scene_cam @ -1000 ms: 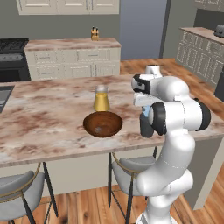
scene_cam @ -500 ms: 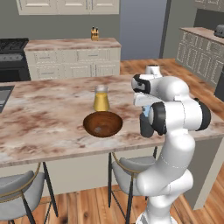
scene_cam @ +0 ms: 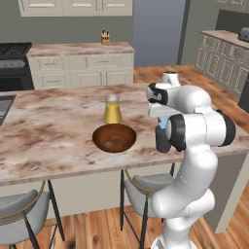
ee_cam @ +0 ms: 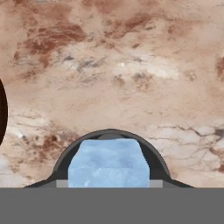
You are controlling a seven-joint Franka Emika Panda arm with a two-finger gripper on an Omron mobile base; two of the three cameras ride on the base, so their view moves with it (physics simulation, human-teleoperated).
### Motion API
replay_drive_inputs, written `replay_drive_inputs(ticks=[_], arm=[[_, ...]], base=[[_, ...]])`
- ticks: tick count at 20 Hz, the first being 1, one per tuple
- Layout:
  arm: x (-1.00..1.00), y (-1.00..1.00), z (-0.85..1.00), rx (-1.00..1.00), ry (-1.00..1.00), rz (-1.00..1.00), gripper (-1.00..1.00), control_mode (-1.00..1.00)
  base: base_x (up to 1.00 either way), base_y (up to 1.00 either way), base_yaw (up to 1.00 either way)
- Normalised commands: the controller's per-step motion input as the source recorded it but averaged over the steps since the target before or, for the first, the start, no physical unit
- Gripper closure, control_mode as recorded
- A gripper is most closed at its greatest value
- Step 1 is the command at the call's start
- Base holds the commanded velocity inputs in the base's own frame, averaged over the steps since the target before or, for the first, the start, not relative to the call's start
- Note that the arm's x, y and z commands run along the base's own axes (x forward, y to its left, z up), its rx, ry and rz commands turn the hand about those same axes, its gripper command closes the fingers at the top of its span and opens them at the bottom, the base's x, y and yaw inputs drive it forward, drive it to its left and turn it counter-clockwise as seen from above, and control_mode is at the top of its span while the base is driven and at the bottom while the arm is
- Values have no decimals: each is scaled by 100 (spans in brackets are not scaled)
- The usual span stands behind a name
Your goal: There are two ice cubes in the ice bowl. Place both ice cubes in the glass cup.
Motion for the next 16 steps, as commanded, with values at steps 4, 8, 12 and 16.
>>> replay_drive_inputs(ticks=[4,8,12,16], arm=[[0,0,0,1,-1,0,100,-100],[0,1,0,1,0,0,100,-100],[6,3,0,0,0,0,100,-100],[11,0,0,0,-1,0,100,-100]], base=[[0,0,0],[0,0,0],[0,0,0],[0,0,0]])
